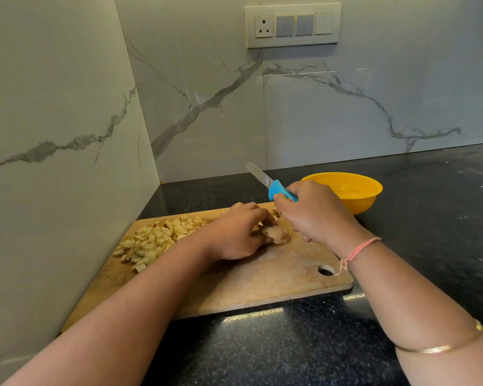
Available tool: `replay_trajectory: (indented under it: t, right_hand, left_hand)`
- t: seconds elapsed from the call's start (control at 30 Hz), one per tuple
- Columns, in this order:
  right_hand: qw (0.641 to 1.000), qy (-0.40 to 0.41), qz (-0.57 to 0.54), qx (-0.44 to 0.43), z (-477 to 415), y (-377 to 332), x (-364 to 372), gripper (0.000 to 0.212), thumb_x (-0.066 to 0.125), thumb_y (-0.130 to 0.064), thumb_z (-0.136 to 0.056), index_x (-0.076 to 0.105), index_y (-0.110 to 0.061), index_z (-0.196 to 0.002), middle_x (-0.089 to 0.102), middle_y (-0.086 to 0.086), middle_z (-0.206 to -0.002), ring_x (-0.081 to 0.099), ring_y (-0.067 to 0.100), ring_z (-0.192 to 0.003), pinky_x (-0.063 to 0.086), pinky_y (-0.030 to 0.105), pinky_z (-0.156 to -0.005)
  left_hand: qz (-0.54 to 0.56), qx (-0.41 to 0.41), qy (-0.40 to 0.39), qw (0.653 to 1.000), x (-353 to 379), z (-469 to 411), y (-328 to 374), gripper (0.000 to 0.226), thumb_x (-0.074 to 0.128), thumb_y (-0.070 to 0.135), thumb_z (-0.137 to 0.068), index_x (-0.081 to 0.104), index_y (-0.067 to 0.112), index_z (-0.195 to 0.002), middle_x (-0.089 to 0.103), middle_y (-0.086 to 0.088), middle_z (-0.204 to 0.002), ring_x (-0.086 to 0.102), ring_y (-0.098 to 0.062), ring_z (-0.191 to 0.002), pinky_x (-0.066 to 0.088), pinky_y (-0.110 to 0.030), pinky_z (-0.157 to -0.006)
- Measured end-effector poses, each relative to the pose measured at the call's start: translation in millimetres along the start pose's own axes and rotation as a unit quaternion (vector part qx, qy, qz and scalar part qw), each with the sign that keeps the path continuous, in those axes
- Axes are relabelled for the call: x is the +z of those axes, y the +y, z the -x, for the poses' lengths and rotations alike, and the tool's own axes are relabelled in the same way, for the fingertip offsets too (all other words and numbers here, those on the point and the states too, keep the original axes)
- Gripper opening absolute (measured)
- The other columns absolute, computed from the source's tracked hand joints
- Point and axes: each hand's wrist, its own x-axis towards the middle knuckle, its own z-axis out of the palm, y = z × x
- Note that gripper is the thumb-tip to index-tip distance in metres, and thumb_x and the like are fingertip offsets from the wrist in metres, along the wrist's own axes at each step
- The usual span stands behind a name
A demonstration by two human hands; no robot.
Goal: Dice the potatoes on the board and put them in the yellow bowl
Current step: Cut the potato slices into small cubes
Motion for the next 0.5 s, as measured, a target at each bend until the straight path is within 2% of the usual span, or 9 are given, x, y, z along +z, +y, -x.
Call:
replay_trajectory:
  t: [0.07,0.17,0.27,0.4,0.5]
  right_hand:
    - [1.0,0.001,0.0,0.002,0,1,0,0.027,0.044,-0.034,-0.096,0.059,-0.015,-0.108,0.058,0.0,-0.072,0.052,0.01,-0.051,0.04,0.017,-0.045]
    - [1.0,-0.001,0.002,0.005,0,1,1,0.028,0.044,-0.034,-0.097,0.059,-0.014,-0.109,0.058,0.001,-0.073,0.052,0.01,-0.052,0.04,0.017,-0.046]
    - [1.0,-0.002,0.004,0.009,0,1,1,0.028,0.044,-0.034,-0.097,0.059,-0.015,-0.11,0.058,0.001,-0.073,0.052,0.01,-0.051,0.04,0.017,-0.045]
    - [1.0,-0.009,0.002,0.012,0,1,2,0.028,0.043,-0.035,-0.097,0.058,-0.015,-0.111,0.056,-0.001,-0.072,0.051,0.009,-0.049,0.037,0.015,-0.042]
    - [1.0,-0.019,-0.002,0.016,0,1,2,0.026,0.042,-0.034,-0.097,0.056,-0.017,-0.11,0.057,-0.001,-0.071,0.051,0.008,-0.047,0.036,0.015,-0.041]
  left_hand:
    - [0.033,0.004,0.014,0.999,0,1,1,0.03,0.057,0.017,-0.093,0.057,0.02,-0.123,0.052,0.0,-0.123,0.05,-0.012,-0.109,0.044,-0.025,-0.095]
    - [0.04,0.01,0.036,0.998,-2,4,2,0.041,0.06,0.021,-0.092,0.05,0.021,-0.132,0.051,0.003,-0.13,0.052,-0.005,-0.103,0.047,-0.018,-0.091]
    - [0.047,0.007,0.035,0.998,-4,7,3,0.047,0.058,0.012,-0.093,0.045,0.024,-0.136,0.05,0.005,-0.133,0.052,-0.003,-0.102,0.047,-0.016,-0.088]
    - [0.073,-0.002,0.047,0.996,-8,12,-1,0.031,0.052,0.005,-0.094,0.063,0.023,-0.116,0.061,0.009,-0.115,0.055,-0.002,-0.098,0.047,-0.015,-0.088]
    - [0.147,0.001,0.0,0.989,-11,17,-1,0.016,0.065,0.023,-0.09,0.068,0.026,-0.105,0.067,0.015,-0.1,0.061,0.0,-0.092,0.048,-0.018,-0.086]
